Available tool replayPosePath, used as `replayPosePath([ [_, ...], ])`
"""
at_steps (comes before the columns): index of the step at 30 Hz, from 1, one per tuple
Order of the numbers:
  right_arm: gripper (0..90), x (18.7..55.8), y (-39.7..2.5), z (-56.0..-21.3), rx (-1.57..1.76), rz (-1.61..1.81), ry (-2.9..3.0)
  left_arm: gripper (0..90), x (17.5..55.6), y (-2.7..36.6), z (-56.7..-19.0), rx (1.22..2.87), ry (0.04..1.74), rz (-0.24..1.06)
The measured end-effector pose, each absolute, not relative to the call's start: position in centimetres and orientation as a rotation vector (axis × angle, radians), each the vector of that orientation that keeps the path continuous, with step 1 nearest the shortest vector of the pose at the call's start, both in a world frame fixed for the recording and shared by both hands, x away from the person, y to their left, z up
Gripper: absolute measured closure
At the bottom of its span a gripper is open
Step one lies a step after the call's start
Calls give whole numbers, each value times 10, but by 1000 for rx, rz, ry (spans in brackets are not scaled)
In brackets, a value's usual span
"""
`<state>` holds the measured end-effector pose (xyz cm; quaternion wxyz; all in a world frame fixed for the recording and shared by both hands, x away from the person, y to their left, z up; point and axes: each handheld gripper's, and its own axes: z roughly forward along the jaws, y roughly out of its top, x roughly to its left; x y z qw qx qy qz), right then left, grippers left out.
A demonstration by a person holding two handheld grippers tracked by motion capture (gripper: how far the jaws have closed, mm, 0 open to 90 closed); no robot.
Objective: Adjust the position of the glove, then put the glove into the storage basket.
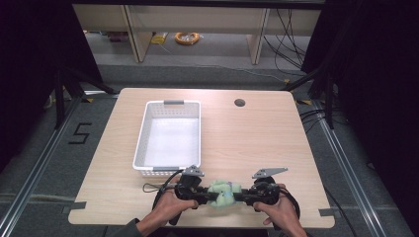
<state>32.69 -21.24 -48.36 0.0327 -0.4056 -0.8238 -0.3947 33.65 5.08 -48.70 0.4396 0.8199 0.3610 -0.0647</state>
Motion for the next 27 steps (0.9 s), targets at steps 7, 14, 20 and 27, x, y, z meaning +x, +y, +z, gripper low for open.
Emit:
replayPosePath([
  [7, 753, 325, -209, -481, -1281, -1187, -2530, 719, 336, 53, -487, 2038, 892, -160],
  [14, 753, 324, -208, -475, -1264, -1216, -2543, 719, 334, 53, -481, 2022, 901, -134],
  [20, 752, 328, -209, -465, -1240, -1227, -2575, 718, 334, 57, -471, 2010, 892, -124],
  [27, 752, 330, -200, -441, -1219, -1249, -2553, 716, 334, 66, -443, 1997, 879, -92],
])
